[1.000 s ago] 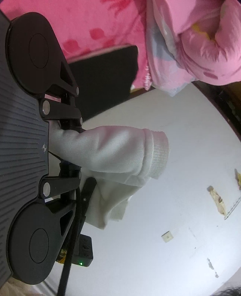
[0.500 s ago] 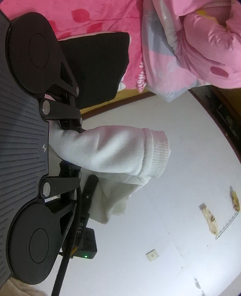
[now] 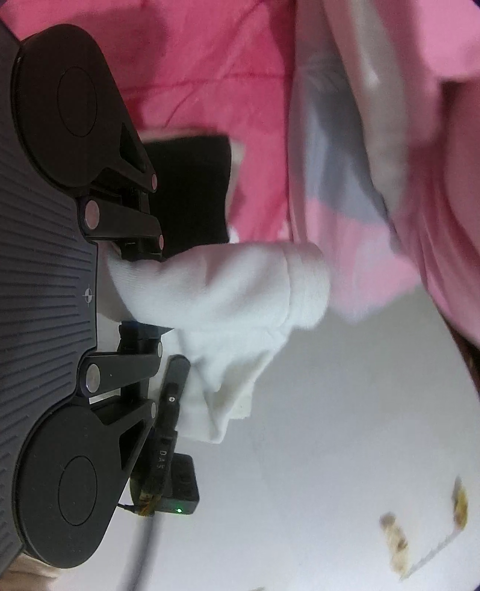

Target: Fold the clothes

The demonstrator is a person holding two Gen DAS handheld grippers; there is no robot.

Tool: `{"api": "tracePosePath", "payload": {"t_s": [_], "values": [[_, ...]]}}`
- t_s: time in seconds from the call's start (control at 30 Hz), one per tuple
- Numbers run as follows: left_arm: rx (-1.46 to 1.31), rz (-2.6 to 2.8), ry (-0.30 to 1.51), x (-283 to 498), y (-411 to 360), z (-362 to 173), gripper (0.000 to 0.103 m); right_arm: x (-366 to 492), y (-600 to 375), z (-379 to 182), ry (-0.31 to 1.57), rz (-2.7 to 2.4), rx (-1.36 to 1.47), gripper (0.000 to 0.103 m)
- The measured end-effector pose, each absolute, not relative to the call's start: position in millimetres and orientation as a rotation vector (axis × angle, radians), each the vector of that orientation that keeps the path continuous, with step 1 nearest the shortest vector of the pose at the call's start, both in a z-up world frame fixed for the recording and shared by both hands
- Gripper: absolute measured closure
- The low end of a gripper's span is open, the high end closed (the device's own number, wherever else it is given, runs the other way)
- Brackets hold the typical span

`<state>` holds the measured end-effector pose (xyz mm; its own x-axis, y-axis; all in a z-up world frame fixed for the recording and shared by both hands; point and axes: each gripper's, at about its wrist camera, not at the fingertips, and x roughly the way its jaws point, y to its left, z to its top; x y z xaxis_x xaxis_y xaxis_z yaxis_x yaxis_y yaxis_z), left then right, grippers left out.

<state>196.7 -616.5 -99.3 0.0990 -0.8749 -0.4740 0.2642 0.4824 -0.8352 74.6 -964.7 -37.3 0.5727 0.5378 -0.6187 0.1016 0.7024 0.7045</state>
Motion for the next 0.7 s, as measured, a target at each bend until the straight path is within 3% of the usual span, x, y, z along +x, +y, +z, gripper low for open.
{"api": "tracePosePath", "payload": {"t_s": [0.23, 0.47, 0.63, 0.7], "values": [[-0.828, -0.84, 1.317, 219.2, -608.9, -147.7, 0.074, 85.0, -991.3, -94.3, 1.0, 0.243, 1.001, 0.076], [-1.03, -0.775, 1.34, 211.3, -584.7, -157.6, 0.042, 55.9, -1017.6, -107.5, 0.902, 0.203, 1.197, 0.06], [-1.021, -0.761, 1.351, 191.4, -561.7, -147.5, 0.034, 23.6, -1031.9, -106.4, 0.831, 0.169, 1.284, 0.056], [-1.018, -0.756, 1.355, 183.4, -552.5, -143.4, 0.032, 1.4, -1036.0, -101.6, 0.8, 0.149, 1.302, 0.043]]}}
